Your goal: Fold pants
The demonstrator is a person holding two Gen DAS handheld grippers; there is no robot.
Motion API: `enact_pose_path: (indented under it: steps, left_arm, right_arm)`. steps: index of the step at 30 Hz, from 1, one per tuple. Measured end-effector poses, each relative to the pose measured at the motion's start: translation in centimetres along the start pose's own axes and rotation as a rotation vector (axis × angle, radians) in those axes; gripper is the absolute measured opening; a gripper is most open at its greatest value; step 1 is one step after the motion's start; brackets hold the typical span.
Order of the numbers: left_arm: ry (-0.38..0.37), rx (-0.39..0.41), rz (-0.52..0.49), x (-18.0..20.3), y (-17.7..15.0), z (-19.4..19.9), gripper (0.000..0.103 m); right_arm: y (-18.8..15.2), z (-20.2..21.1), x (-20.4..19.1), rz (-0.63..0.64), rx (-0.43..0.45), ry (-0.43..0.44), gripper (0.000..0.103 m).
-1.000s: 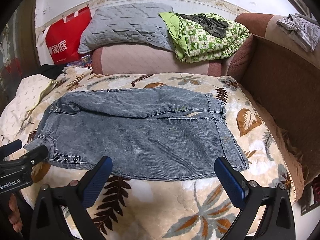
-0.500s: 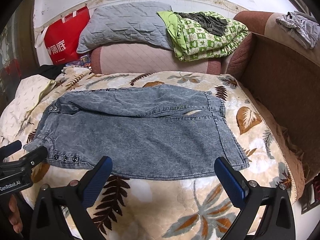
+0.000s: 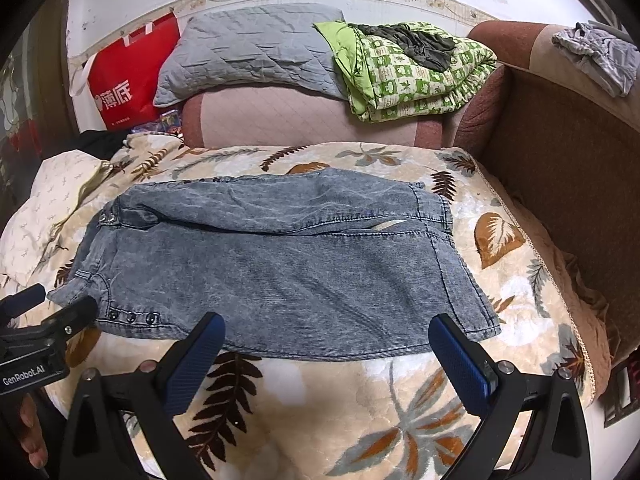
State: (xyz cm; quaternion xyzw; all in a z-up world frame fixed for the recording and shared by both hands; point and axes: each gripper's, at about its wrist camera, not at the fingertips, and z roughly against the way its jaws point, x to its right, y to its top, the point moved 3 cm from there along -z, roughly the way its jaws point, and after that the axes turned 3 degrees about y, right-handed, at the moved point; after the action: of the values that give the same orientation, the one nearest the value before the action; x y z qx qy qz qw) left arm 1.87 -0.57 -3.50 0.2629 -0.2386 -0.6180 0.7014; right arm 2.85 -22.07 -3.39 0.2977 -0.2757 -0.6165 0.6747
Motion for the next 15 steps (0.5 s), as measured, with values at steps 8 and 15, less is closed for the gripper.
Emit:
enact_pose_path:
  steps: [8,15]
  left_arm:
    - [-0.002,-0.004,-0.001,0.03,-0.07,-0.04,0.103]
    - [-0.005,-0.006,0.001,-0.02,-0.12,-0.07,0.103]
  right_arm:
    - [-0.01,-0.09,0.03,-0.004,-0.005,0.004,0.103]
    - [-0.07,-0.10,0.09,-0.003,-0.005,0.002,0.103]
